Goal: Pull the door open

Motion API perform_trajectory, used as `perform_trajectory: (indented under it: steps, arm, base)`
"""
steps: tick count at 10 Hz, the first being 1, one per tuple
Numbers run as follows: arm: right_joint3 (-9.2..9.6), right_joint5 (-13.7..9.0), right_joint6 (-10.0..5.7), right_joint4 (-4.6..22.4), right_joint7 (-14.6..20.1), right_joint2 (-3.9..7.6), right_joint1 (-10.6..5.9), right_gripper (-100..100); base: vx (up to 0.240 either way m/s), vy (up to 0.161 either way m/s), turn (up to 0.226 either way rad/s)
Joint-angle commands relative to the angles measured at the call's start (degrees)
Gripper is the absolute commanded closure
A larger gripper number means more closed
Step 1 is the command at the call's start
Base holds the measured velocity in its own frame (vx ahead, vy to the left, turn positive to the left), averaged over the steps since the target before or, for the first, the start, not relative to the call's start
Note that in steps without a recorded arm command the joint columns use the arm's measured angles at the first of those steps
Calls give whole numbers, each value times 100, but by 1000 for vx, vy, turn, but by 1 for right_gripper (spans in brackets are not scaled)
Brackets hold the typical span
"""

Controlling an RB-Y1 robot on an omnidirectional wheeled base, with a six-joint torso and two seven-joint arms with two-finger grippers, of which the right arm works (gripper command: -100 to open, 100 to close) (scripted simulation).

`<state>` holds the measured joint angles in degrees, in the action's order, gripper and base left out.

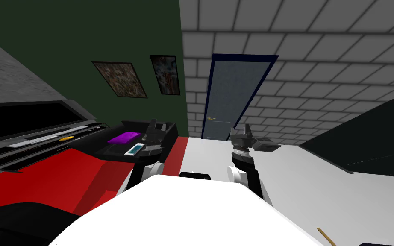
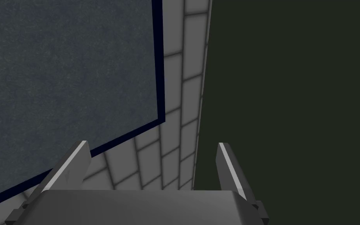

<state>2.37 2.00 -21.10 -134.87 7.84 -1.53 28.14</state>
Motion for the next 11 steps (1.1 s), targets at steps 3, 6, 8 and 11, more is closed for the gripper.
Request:
perform_trajectory:
  steps: [3, 6, 8, 11]
  arm:
    - [-71, -12, -77, 451, -6, 154, -128, -100]
    - [-125, -22, -137, 797, -11, 253, -227, -100]
    - [-159, -28, -173, 1009, -14, 307, -287, -100]
    - [-212, -37, -230, 1343, -19, 389, -382, -100]
  base:
    - [138, -5, 35]
    - [153, -4, 30]
    - [111, -1, 25]
    - [102, -5, 29]
